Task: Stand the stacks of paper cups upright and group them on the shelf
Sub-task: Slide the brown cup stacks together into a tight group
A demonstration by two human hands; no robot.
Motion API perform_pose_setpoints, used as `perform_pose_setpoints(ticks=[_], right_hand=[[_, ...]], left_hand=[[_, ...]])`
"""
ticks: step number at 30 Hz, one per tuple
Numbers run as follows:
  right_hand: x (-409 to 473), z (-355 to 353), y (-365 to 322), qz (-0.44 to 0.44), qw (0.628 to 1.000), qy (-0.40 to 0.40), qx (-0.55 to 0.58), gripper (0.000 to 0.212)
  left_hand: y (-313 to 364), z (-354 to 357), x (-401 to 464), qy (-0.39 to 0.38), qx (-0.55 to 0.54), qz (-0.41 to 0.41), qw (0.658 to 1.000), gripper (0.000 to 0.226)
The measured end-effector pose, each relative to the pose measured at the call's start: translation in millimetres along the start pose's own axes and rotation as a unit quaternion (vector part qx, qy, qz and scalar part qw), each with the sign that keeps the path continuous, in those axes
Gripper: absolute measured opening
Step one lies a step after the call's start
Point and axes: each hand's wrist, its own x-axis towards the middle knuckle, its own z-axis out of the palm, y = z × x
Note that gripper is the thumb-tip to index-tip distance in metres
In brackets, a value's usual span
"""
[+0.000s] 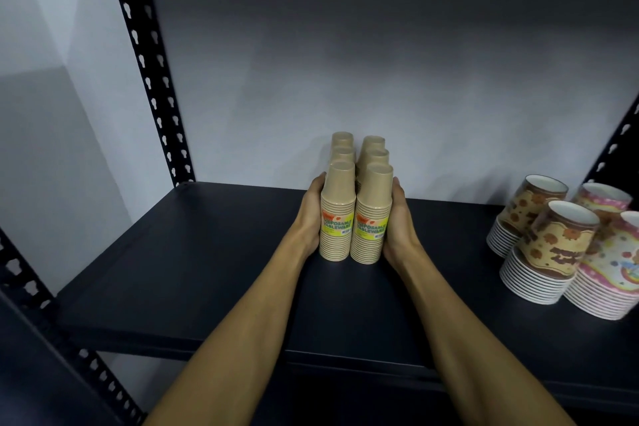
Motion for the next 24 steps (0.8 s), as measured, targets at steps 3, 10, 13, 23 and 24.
perform_pose_setpoints(ticks=[3, 10, 13, 23, 24], right_hand=[[-2.8, 0.6, 1.1, -0.003, 1.0, -0.001, -0.007, 0.062], [-7.7, 3.4, 0.8, -0.003, 0.999, 0.006, -0.032, 0.063], [-6.9, 3.5, 0.9, 0.001, 0.999, 0.013, -0.039, 0.064], [-13.5, -2.9, 1.5, -0.028, 0.998, 0.06, -0.016, 0.07], [-16.6, -4.8, 1.3, -0.037, 0.996, 0.084, -0.025, 0.068]], left_hand=[[0.8, -1.8, -5.1, -0.009, 0.014, 0.009, 1.0, 0.047], [2.9, -4.9, -12.0, -0.015, 0.027, 0.011, 0.999, 0.046], [3.3, -5.2, -12.0, -0.019, 0.034, 0.01, 0.999, 0.046], [5.2, -19.0, -14.0, 0.063, 0.0, -0.008, 0.998, 0.082], [1.4, -23.3, -13.6, 0.067, 0.002, -0.009, 0.998, 0.085]])
